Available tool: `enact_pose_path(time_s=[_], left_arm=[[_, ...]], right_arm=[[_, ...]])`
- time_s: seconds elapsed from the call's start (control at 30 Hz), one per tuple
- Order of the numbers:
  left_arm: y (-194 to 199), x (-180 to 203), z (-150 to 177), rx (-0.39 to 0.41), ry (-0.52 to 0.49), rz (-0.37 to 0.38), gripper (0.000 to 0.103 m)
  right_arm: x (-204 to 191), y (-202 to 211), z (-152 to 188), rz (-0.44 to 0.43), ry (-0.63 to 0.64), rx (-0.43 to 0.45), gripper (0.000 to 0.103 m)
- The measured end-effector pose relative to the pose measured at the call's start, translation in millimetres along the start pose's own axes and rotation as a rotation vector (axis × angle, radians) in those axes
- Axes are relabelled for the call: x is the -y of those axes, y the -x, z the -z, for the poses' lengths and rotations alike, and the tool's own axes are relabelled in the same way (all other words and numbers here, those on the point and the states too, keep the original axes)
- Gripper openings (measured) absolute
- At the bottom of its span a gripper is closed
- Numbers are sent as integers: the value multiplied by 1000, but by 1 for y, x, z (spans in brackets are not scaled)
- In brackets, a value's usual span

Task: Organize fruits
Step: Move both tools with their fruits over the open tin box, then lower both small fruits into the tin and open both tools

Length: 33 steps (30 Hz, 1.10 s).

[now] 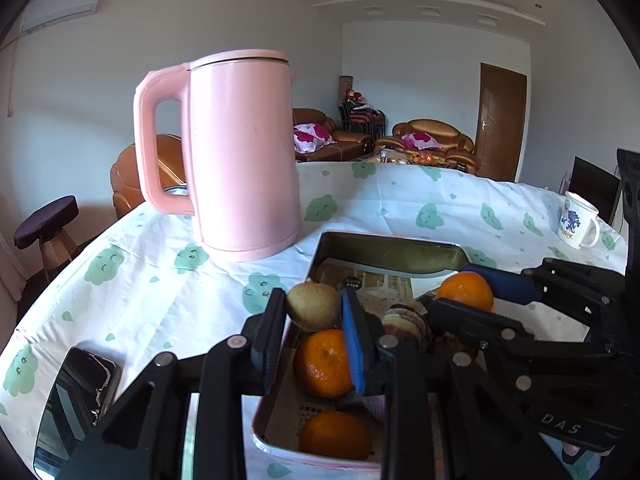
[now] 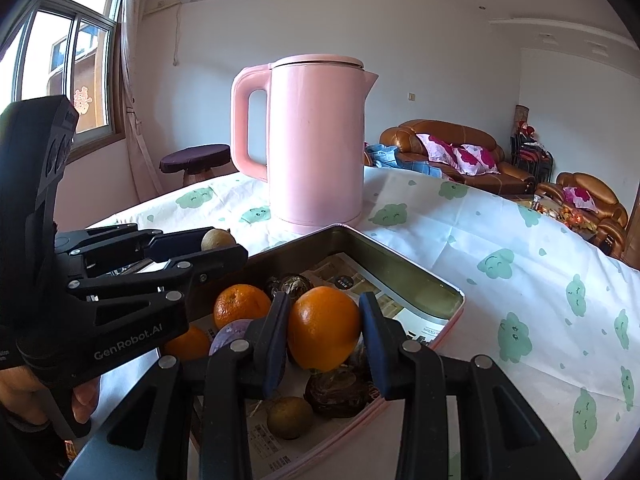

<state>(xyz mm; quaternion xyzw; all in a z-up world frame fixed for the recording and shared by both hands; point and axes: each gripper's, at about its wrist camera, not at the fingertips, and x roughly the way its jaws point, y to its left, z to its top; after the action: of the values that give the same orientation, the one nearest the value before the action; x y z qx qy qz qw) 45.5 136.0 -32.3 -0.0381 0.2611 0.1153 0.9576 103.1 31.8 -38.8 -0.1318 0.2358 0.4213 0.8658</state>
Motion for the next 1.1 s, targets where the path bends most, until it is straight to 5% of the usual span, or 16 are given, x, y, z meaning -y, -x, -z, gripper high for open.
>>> enact_pose_path(time_s=[0.73,1.1], left_arm=[[-10,9,1,-52,-42,9,31],[1,2,1,-2,-11,-15,60]], right_arm=[[4,-12,2,-7,-23,-85,38],[9,-3,3,6,-57,-42,64]])
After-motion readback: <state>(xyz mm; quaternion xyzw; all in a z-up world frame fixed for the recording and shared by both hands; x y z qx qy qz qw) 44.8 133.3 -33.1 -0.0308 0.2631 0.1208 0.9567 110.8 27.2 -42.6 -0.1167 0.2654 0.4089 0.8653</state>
